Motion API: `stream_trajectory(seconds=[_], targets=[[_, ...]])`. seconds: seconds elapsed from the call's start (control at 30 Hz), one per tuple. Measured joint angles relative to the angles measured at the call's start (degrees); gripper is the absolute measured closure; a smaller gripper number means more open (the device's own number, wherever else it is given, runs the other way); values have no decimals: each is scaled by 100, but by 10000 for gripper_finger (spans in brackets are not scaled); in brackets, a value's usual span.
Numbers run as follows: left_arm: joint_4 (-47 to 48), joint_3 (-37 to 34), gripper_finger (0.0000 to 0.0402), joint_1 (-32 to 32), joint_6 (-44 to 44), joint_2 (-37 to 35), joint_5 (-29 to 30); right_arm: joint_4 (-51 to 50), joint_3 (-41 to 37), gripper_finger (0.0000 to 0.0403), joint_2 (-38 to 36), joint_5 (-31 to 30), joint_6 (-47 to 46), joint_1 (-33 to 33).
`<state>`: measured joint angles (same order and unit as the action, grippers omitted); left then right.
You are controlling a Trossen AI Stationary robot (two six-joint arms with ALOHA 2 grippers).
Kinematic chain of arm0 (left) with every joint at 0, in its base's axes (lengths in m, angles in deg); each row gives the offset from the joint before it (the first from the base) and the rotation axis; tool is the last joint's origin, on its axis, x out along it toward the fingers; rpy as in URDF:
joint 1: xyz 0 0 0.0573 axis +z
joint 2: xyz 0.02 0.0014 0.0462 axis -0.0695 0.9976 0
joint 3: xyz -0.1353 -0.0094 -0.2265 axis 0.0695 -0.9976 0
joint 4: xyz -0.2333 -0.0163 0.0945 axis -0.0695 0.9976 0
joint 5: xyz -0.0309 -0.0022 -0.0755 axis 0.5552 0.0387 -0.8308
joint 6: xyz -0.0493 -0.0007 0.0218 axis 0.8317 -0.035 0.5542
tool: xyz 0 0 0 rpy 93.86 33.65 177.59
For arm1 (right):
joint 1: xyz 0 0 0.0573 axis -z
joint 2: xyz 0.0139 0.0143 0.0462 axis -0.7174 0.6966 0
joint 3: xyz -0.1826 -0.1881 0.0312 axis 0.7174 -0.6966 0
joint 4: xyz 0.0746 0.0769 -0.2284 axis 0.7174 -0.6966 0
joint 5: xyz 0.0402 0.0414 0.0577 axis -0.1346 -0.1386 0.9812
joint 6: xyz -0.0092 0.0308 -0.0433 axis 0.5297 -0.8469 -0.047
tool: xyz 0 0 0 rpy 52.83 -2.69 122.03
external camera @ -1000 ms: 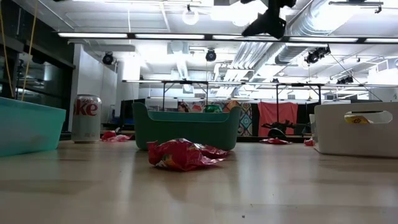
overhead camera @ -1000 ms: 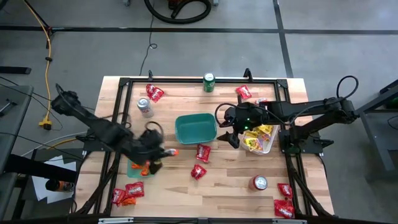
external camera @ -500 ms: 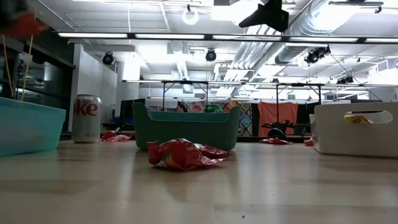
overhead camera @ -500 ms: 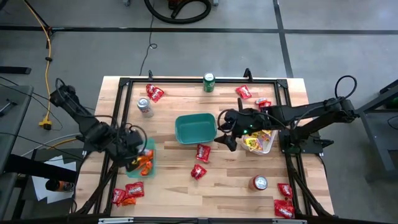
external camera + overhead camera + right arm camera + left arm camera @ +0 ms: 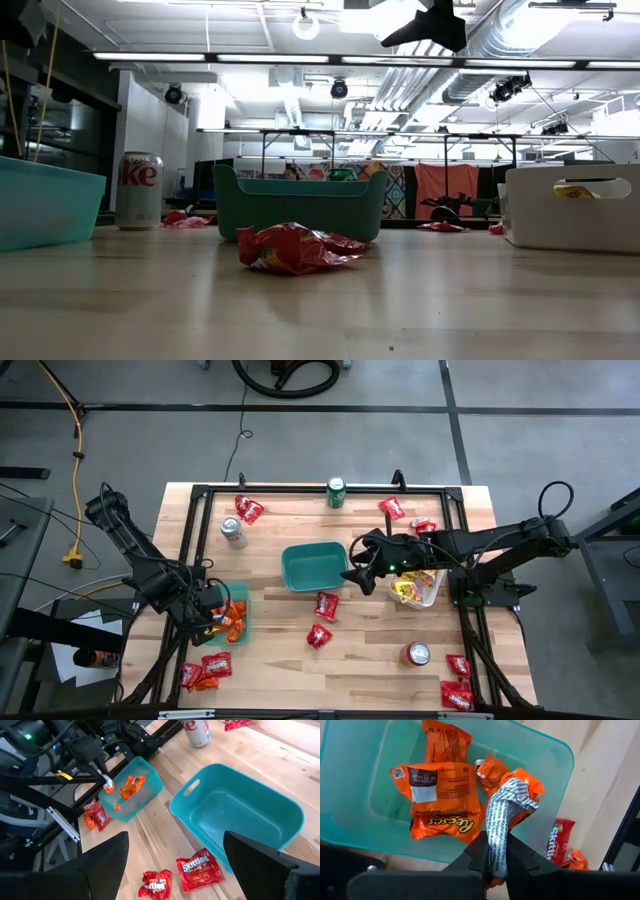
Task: Sort candy
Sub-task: Put the orange chocolate into the light green bin, then put the red candy into the green bin
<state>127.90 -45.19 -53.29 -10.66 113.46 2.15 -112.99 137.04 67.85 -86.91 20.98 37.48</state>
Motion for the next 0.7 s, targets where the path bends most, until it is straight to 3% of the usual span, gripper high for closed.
stream_trajectory(seconds=[0.2, 0.43, 0.53, 0.7], targets=[[-103, 2, 335, 64, 76, -7, -215, 107, 0, 82, 2, 2, 51, 11], [-751, 63, 254, 202, 143, -3, -469, 107, 0, 82, 2, 415, 251, 11], [-1405, 287, 228, 398, -137, -9, 3, 107, 0, 82, -1, 826, 260, 11], [-3345, 540, 213, 982, -1399, 12, 1524, 131, 0, 82, -52, 1704, 260, -45]])
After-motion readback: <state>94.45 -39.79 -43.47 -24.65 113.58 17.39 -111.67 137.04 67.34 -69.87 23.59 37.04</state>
